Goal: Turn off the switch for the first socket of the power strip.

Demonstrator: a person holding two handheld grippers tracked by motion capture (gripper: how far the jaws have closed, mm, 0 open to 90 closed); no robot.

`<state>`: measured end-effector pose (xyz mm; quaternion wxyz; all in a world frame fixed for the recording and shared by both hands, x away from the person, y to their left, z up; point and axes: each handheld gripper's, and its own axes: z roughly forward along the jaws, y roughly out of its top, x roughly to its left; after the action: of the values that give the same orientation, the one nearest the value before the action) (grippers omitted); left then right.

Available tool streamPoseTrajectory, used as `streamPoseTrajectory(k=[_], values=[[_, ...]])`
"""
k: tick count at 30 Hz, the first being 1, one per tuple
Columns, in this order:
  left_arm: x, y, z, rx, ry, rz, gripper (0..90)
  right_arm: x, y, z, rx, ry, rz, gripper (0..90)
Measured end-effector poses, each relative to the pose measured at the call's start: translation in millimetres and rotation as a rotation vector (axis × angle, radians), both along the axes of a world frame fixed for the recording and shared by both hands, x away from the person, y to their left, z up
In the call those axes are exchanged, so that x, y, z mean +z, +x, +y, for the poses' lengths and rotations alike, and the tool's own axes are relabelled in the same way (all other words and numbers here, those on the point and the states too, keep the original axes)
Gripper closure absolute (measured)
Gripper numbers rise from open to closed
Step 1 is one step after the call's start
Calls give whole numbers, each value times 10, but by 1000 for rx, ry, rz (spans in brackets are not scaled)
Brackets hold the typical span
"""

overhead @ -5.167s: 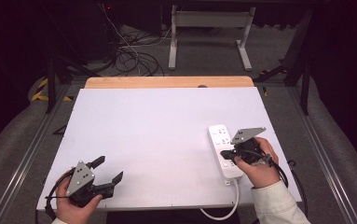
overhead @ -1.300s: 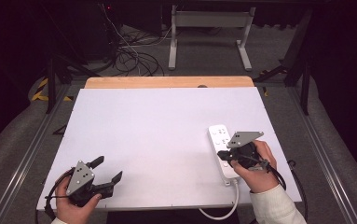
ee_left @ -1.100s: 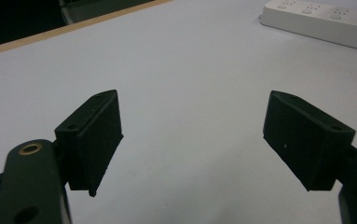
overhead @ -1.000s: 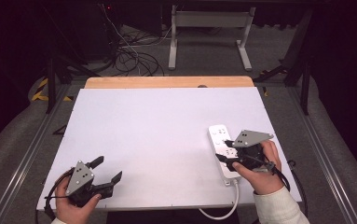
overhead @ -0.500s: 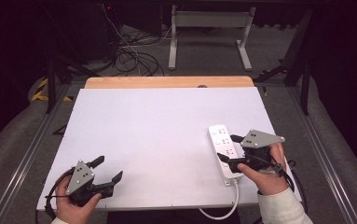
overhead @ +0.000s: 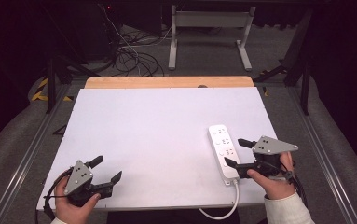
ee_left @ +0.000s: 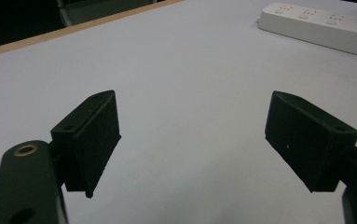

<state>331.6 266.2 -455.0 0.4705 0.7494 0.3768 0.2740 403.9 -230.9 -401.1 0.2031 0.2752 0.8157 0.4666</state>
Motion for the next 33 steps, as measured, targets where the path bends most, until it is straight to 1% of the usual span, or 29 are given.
streamPoseTrajectory(k=[4, 9, 11, 14, 17, 18, 22, 23, 25, 28, 31, 32, 33], values=[[4, -1, 4, -5, 6, -3, 182, -75, -31, -99, -14, 10, 4, 213], [7, -3, 9, -9, 5, -2, 181, -173, -66, -225, -22, 38, 10, 190], [7, -5, 6, -11, -4, 3, 180, -217, -76, -270, -34, 50, 5, 190], [9, -7, 9, -13, 13, -3, 176, -271, -87, -310, -39, 52, 2, 188], [9, -6, 9, -12, 16, 0, 180, -367, -112, -360, -37, 54, -1, 185], [8, -5, 9, -13, 15, 0, 180, -367, -112, -360, -37, 54, -1, 185], [8, -6, 10, -17, 14, -1, 178, -483, -145, -437, -50, 63, -2, 178], [8, -8, 10, -18, 14, -1, 178, -483, -145, -437, -50, 63, -2, 178], [8, -11, 11, -23, 14, 1, 179, -544, -162, -477, -64, 78, 4, 176], [-1, -7, 9, -27, 17, 2, 185, -590, -170, -499, -65, 85, 11, 172], [-7, -5, 12, -33, 9, 7, 186, -659, -187, -524, -76, 83, 21, 161], [-6, -5, 15, -36, 8, 7, 185, -701, -200, -546, -84, 76, 27, 148], [-5, -6, 19, -38, 9, 6, 185, -701, -200, -546, -84, 76, 27, 148]])
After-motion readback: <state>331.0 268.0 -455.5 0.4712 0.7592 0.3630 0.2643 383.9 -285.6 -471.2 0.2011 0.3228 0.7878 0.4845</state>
